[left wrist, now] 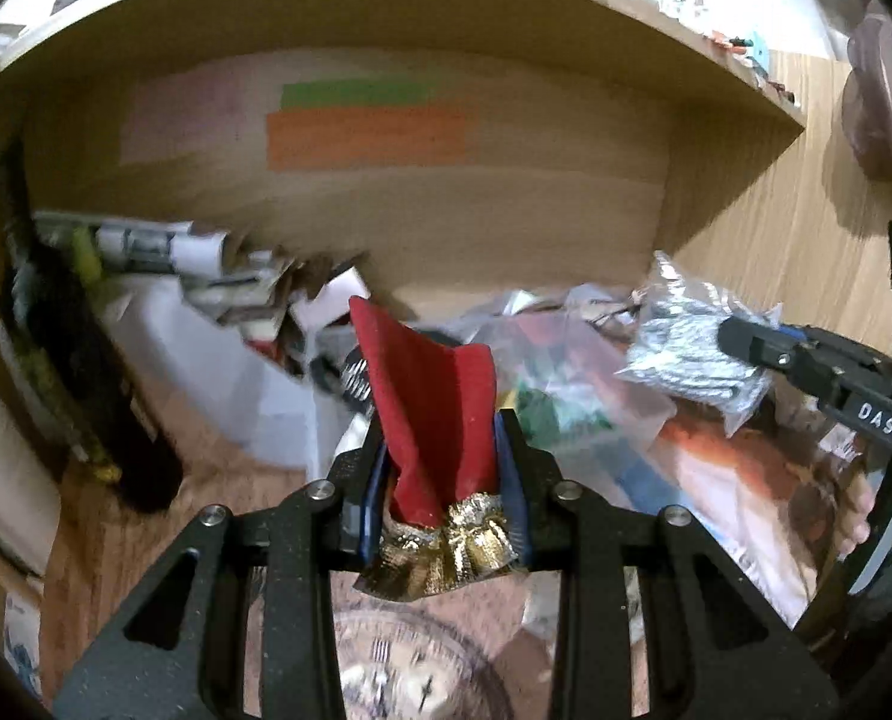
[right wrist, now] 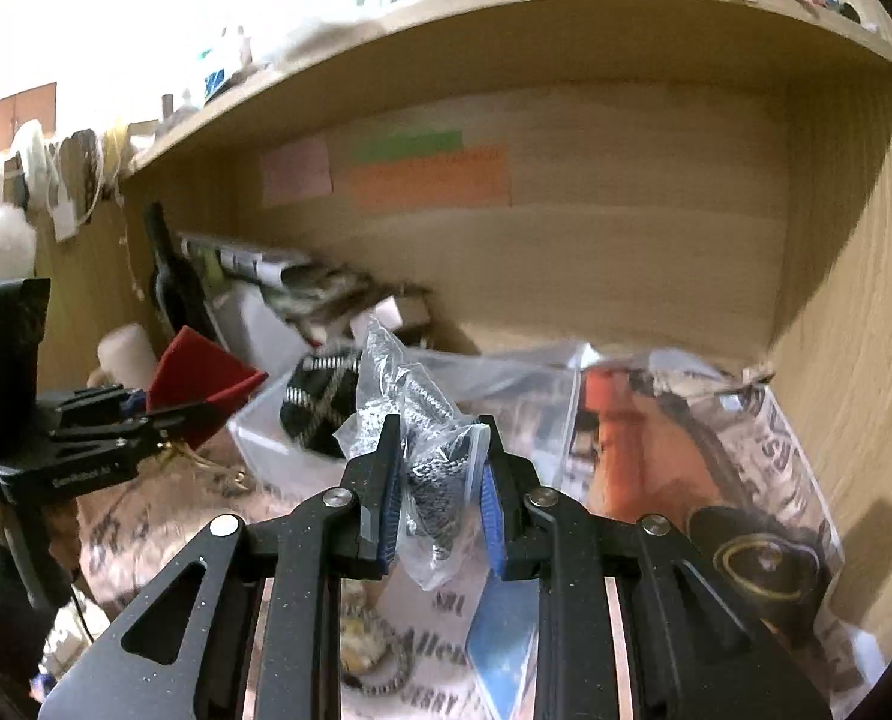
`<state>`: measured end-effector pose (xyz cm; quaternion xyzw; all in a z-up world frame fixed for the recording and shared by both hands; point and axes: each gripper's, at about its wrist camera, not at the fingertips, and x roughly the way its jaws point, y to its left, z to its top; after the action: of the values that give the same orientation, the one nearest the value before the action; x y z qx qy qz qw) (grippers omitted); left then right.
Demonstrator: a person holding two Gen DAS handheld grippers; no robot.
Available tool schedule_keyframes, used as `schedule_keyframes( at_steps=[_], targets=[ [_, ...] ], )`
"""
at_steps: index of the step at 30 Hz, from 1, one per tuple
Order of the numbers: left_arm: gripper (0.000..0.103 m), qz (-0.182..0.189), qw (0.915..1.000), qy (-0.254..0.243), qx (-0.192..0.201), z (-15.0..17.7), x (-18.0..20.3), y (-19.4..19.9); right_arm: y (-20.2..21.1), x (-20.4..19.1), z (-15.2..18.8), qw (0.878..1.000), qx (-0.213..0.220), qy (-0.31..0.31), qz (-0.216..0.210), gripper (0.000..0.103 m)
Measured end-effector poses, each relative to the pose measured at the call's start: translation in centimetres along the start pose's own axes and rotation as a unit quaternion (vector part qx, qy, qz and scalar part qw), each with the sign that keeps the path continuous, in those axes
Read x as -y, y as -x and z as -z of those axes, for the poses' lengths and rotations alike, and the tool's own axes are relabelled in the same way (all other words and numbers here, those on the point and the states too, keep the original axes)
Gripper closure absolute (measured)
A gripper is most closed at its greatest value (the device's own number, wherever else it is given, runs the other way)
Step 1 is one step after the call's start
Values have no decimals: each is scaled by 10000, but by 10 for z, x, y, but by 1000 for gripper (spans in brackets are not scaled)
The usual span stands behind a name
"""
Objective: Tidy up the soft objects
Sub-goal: 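Drop the red pouch into the box while the right tool drops the bag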
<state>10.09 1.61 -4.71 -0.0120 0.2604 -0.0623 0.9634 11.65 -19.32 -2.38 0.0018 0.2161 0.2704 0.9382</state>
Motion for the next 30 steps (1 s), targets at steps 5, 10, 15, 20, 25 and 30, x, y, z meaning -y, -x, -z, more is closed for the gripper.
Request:
schedule_keyframes(
  at_steps=[5, 10, 15, 20, 25, 30],
  targets=[
    [70, 87, 10000, -23, 18, -21, 5, -18, -18, 3, -10, 9999, 65, -28, 106, 82],
    [70, 207, 9997, 34, -134, -34, 6, -48, -41, 9, -19, 9998, -27, -56, 210, 82],
    [70, 213, 9990, -20, -395, -35, 10, -84, -70, 18, -25, 9992, -253, -52, 316, 82],
    [70, 224, 9968, -13, -769, -30, 9, -117, -102, 25, -22, 9972, -635, -22, 396, 82],
    [67, 126, 9953, -173, -943, -23, 12, -135, -129, 29, -10, 9939, -1019, 17, 422, 82],
    [57, 15, 9949, -329, -955, -20, 16, -135, -141, 28, -1, 9907, -1271, 107, 482, 80]
  ],
)
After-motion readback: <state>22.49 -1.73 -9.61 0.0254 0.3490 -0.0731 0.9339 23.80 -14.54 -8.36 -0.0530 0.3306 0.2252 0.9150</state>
